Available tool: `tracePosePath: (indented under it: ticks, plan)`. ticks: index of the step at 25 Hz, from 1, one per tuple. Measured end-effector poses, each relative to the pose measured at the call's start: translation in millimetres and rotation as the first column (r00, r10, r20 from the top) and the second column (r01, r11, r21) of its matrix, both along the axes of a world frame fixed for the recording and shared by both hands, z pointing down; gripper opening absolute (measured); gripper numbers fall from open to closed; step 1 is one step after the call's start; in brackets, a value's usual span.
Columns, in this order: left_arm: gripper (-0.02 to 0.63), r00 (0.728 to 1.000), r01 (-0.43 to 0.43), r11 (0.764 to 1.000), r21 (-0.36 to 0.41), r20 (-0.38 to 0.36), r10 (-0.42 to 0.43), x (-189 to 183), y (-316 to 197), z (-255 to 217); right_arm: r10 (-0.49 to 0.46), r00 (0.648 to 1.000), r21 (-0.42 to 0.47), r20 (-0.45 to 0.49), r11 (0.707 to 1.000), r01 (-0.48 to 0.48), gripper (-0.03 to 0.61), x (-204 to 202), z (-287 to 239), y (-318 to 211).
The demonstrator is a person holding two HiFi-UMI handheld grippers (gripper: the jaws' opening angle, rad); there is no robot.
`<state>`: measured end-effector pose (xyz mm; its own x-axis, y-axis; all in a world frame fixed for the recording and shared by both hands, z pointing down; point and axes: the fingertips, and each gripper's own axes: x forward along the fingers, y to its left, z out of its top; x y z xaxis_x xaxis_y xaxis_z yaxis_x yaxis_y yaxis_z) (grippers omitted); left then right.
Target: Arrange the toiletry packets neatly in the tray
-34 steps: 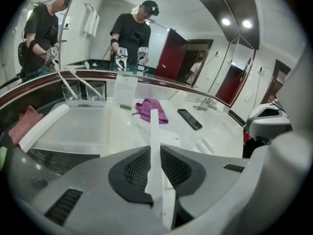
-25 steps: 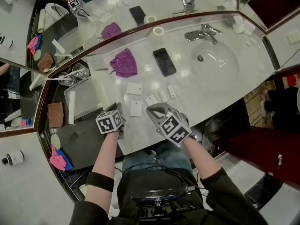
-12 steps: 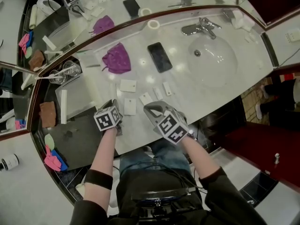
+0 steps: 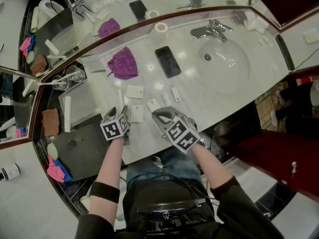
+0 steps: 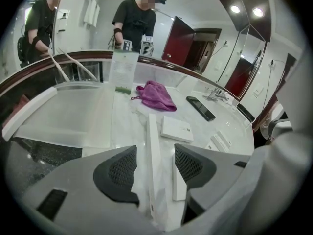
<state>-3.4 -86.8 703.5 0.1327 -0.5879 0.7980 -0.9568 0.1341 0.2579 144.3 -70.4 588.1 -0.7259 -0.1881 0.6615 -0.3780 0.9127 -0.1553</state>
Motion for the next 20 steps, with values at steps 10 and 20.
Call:
tracePosePath:
  ticks: [10,20]
  plan:
    - [0.240,0.996,-0.089,0.989,0.117,0.037,0.085,-3.1,13.7,-65.5,0.034,0.999,0.025,0.029,0.999,-0.034,0.002,-19.4,-23.9,-0.6]
    - [0.002,0.990,-0.138,0.926,0.351,0.088,0.114,-46.9,49.5,-172.7,0.006,0.993,0.061,0.120,0.998,-0.013,0.002,-86.9,-69.2,10.0]
